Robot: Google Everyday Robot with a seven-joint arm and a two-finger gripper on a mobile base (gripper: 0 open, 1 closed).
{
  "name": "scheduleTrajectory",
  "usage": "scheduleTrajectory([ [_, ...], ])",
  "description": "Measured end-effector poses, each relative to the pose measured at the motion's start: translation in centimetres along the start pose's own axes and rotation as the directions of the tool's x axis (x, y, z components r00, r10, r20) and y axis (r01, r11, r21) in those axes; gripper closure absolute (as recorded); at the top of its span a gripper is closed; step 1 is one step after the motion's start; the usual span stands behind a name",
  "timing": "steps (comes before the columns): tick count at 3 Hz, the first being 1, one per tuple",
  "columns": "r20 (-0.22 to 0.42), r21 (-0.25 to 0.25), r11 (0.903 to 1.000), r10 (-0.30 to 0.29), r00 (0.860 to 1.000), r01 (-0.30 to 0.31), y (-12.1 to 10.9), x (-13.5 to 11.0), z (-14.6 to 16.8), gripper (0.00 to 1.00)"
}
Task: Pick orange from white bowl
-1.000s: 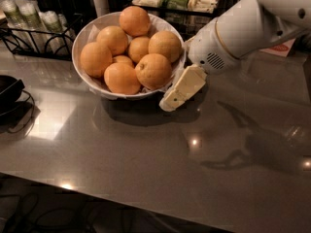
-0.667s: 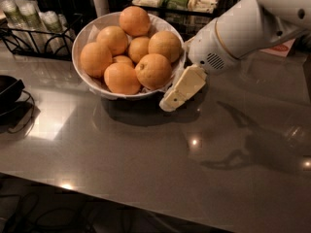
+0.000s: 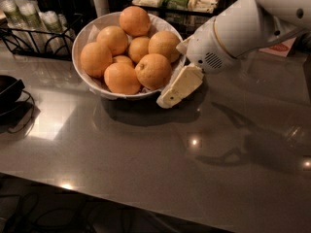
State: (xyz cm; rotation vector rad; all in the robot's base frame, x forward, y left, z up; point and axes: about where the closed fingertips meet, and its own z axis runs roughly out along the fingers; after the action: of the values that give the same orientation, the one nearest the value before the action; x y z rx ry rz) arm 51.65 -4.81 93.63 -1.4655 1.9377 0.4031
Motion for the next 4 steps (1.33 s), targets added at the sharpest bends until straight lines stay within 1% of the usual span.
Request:
scheduleTrajectory([
  [1,0.036,0.013,0.9975,-0.07,0.997,0.07,-0.2,-1.5,0.4,0.08],
  [2,0.065,0.026,0.9906,-0.136,0.989,0.134,-0.4,-3.1,0.8,0.16],
  [3,0.065,0.026,0.9906,-0.136,0.989,0.134,-0.4,-3.1,0.8,0.15],
  [4,0.069,0.017,0.9908,-0.135,0.988,0.134,-0.1,-3.2,1.0,0.19],
])
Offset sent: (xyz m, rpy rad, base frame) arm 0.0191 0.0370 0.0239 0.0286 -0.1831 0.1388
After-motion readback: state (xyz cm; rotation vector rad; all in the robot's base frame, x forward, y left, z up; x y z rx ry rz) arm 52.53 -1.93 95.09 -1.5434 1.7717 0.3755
